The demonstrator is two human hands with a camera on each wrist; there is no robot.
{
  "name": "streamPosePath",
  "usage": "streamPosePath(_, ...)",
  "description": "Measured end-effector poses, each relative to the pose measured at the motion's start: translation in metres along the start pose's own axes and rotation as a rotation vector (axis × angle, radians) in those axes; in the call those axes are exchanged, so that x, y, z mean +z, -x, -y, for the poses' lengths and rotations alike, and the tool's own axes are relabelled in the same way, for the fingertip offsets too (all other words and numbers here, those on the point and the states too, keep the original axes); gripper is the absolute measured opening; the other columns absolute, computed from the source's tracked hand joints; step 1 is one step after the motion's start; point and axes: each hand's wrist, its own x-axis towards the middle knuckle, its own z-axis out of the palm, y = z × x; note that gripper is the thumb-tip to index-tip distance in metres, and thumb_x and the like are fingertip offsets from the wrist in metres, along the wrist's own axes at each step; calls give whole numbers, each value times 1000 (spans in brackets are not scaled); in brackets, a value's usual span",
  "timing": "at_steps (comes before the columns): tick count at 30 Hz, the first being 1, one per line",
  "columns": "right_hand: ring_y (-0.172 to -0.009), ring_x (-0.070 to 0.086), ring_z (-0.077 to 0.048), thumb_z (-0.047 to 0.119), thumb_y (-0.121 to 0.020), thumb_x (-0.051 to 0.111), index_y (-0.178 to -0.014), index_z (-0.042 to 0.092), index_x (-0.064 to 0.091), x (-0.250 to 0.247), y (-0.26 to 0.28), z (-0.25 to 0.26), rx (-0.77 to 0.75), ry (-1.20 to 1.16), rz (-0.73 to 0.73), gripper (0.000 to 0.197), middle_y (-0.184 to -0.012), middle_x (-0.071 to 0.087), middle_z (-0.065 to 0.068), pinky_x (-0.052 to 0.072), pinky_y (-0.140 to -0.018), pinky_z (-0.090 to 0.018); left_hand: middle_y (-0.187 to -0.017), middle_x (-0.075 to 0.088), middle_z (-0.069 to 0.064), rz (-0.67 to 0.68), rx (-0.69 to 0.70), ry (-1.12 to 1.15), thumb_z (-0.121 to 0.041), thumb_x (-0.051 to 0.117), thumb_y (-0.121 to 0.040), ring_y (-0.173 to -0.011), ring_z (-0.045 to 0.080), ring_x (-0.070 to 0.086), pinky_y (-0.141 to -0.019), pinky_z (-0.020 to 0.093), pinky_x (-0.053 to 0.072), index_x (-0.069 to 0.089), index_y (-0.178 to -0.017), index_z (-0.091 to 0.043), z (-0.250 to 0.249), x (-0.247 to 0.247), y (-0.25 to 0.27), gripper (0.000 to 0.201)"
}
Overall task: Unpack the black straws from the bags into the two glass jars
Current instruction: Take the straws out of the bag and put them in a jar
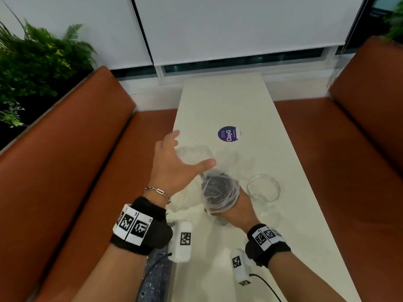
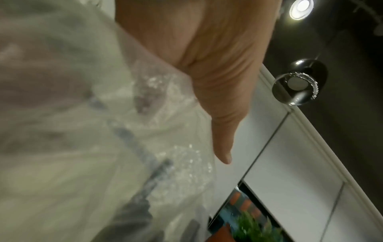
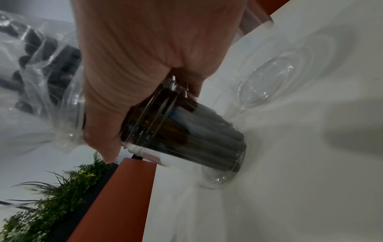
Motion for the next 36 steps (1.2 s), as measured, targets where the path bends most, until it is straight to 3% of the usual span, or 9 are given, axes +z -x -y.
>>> streamPosePath(5,-101,70,0,66,-48,96,-131,31,58,1,0,-5,-15,38,1,98,-116,71,16,47,-78,-1,-163,44,4,-24,-318,330,-45,98,-69,-143,24,51,-110,37,49,35,-162,-19,18,4,-1,116)
streamPosePath(8,-105,73,-16,49,-59,100,-124,23,68,-3,3,0,-27,54,36,77,-116,75,4,59,-89,-21,-135,70,3,65,-341,236,-36,96,-75,-109,20,73,-92,39,64,69,-134,-19,31,28,-5,67)
streamPosePath(12,-102,76,-21,39,-61,102,-114,20,73,-6,8,5,-41,15,56,64,-111,79,-2,63,-93,-36,-119,76,-1,80,-273,-61,-45,97,-71,-107,18,68,-92,29,57,78,-113,-21,37,51,-13,52)
streamPosePath(17,-100,71,-7,44,-52,105,-124,25,67,-4,4,1,16,-33,73,84,-110,72,16,50,-74,1,-107,72,-9,-89,-99,-1,-44,94,-75,-113,20,68,-90,29,52,76,-105,-26,7,23,-10,39)
streamPosePath(23,-109,64,-10,27,-52,107,-140,22,48,-3,-1,1,94,-107,51,106,-119,65,15,46,-83,-15,-113,69,-16,-230,129,159,-44,93,-75,-114,11,65,-100,42,60,76,-114,-26,-64,-52,6,46)
streamPosePath(27,-114,62,-12,20,-54,106,-146,21,44,-10,-4,6,110,-73,52,111,-119,61,13,41,-77,-2,-123,71,-14,-309,193,274,-54,92,-73,-110,7,66,-93,30,60,73,-120,-30,-74,-94,15,56)
streamPosePath(30,-133,58,-22,40,-42,107,-152,19,36,-25,3,19,74,-25,64,133,-139,59,2,51,-109,-31,-130,73,-11,-288,159,381,-65,91,-70,-120,13,70,-100,39,61,71,-126,-35,-55,-111,24,67)
streamPosePath(32,-144,49,-26,46,-48,102,-159,19,27,-46,17,35,2,53,62,136,-154,50,-4,47,-118,-47,-132,74,-10,-271,104,449,-66,88,-72,-122,16,71,-105,47,59,70,-129,-37,-37,-113,35,66)
streamPosePath(36,-143,48,0,23,-68,101,-161,35,29,-105,55,88,-213,-136,122,118,-158,46,20,43,-120,-30,-127,74,-14,-261,-21,542,-57,76,-78,-111,5,75,-97,34,62,67,-137,-37,-4,-105,63,63)
